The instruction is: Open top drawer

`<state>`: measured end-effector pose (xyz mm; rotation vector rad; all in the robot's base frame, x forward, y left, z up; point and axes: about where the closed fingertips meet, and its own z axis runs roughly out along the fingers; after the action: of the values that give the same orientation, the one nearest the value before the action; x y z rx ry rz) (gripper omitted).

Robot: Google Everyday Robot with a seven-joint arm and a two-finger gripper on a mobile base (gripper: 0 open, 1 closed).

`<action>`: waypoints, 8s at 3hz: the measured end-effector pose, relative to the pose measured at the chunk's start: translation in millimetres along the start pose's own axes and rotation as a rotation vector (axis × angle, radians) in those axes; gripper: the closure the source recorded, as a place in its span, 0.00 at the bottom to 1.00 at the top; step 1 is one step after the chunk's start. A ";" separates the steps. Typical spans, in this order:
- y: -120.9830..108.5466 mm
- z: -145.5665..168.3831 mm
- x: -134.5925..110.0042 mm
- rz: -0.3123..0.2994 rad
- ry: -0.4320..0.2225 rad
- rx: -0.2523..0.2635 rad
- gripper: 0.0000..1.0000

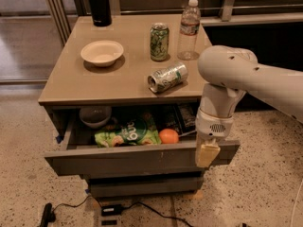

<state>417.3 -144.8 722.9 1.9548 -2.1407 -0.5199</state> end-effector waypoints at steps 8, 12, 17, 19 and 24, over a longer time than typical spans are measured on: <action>-78.9 -32.4 -28.1 -0.091 -0.136 0.426 1.00; -91.4 -27.2 -22.4 -0.102 -0.164 0.549 1.00; -129.7 0.7 -33.8 -0.153 -0.130 0.539 1.00; -131.6 13.5 -28.4 -0.152 -0.108 0.485 1.00; -131.5 13.8 -28.5 -0.152 -0.108 0.484 0.00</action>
Offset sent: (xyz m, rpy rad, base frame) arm 0.0217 -0.0005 0.0172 -0.0405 -0.1199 -0.0107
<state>536.4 -123.5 662.3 2.4001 -2.3653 -0.1334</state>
